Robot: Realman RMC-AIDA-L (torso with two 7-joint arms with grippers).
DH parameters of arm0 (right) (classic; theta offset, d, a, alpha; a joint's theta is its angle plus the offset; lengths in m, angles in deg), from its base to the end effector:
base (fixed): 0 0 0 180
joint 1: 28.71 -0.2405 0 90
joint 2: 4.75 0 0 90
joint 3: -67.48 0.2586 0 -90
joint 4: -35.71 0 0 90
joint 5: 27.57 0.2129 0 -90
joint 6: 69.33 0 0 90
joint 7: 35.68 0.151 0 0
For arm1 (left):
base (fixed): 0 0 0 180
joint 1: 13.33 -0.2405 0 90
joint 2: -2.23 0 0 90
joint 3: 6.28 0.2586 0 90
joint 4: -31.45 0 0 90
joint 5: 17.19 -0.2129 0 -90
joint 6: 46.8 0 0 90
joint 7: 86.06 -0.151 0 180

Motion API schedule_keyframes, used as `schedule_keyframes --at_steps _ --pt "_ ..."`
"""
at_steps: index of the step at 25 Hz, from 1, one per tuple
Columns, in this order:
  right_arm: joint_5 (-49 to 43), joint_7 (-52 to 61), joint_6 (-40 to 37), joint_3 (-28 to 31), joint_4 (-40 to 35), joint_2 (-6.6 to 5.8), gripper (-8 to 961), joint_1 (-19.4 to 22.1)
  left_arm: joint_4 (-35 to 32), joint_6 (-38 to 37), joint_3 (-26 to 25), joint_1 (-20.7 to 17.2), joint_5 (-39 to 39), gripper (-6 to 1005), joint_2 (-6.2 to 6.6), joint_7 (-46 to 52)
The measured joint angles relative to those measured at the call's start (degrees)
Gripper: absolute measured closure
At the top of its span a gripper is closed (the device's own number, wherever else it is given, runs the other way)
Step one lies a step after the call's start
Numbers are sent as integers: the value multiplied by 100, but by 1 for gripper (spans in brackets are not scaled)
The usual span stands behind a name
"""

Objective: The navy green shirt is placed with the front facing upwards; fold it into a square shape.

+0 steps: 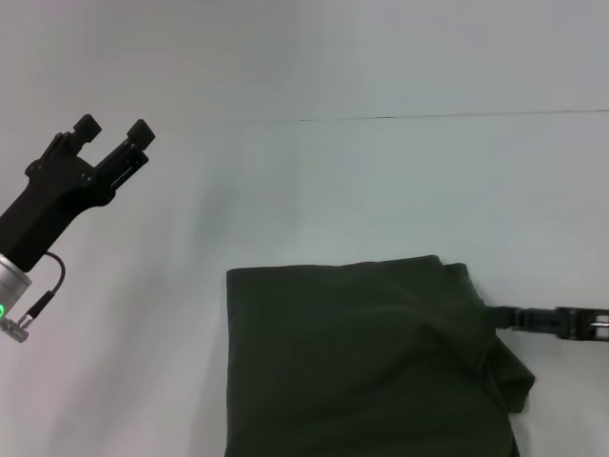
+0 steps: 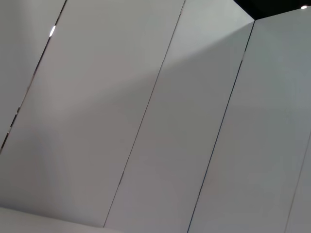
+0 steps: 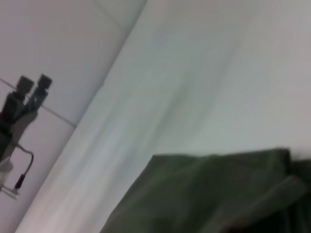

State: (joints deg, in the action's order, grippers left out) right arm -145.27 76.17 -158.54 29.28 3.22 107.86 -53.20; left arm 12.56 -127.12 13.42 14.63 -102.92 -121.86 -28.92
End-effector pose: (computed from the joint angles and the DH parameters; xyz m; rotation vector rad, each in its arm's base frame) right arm 0.3298 0.3039 0.0214 -2.4082 1.5998 0.6655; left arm -0.2882 0.3446 -0.0019 -1.8697 -0.7359 -1.1865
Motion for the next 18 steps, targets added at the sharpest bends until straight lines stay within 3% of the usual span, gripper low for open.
schedule_keyframes --at_steps 4,8,14,18 --pt "8 -485 -466 492 -3 -113 393 120 -4 -6 7 -18 -3 68 0 123" --pt "-74 -1072 -1136 574 -12 -219 195 224 -15 -57 9 -51 -5 68 0 183" --pt "-725 -2000 -1772 538 -2 -148 95 327 -27 -98 8 -81 -5 68 0 376" --pt "-987 -2220 -1725 585 46 -126 95 486 -15 -100 8 -89 -5 68 0 415"
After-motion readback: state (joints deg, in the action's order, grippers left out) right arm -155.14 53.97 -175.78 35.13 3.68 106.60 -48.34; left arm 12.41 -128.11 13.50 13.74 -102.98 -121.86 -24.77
